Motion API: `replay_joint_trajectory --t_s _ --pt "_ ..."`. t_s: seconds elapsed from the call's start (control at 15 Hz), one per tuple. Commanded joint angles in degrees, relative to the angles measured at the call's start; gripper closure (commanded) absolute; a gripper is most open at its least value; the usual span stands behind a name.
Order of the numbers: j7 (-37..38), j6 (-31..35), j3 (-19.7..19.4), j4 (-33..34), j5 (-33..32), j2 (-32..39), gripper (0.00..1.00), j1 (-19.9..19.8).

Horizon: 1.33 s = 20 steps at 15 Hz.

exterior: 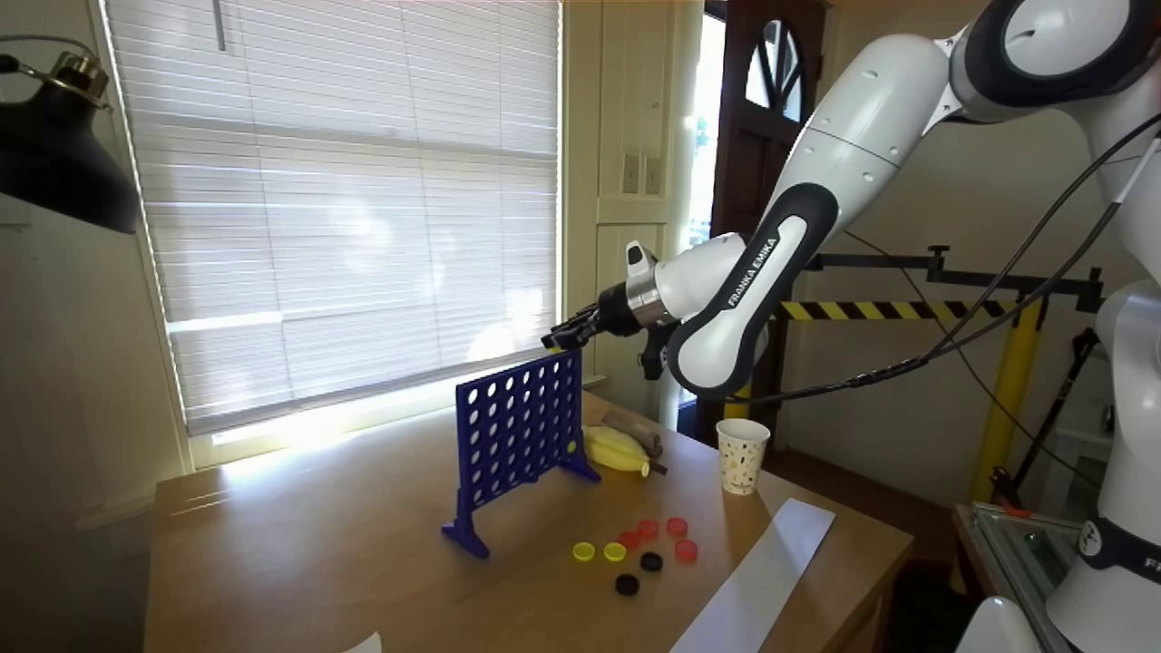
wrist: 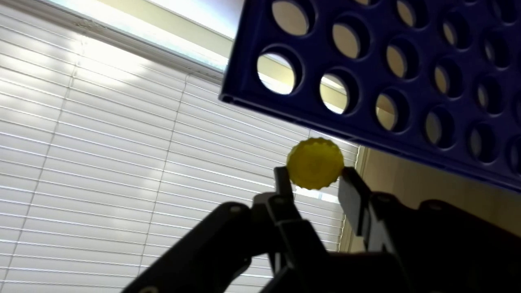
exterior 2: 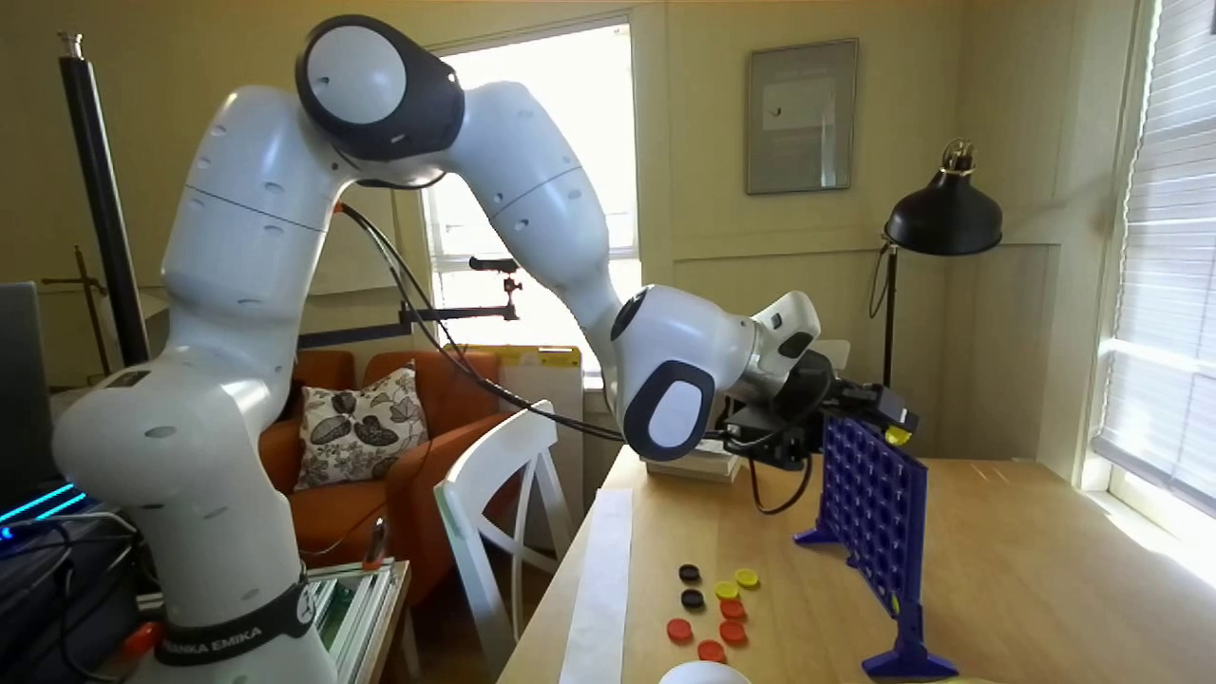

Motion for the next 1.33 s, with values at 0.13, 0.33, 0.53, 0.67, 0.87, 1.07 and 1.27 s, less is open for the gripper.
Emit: replay_joint_trajectory --t_s 0.13,0.33,0.53,0.67,0.87,1.07,1.27 --pt "-1.26 1.93 0.75 1.8 -1.11 2.15 0.9 -0.92" --pt "-1.49 2.26 0.71 1.87 -1.02 2.37 0.9 -0.85" --pt "-1.86 2.9 0.64 2.13 -0.76 2.79 0.9 -0.64" --pt "-2.12 3.39 0.58 2.4 -0.63 3.16 0.9 -0.53" --pt "-2.28 3.61 0.68 2.42 -0.66 3.4 0.9 -0.5" --pt "-2.49 3.84 0.76 2.22 -0.59 3.36 0.9 -0.44" --pt "-2.82 4.15 0.7 1.96 -0.36 3.2 0.9 -0.3"
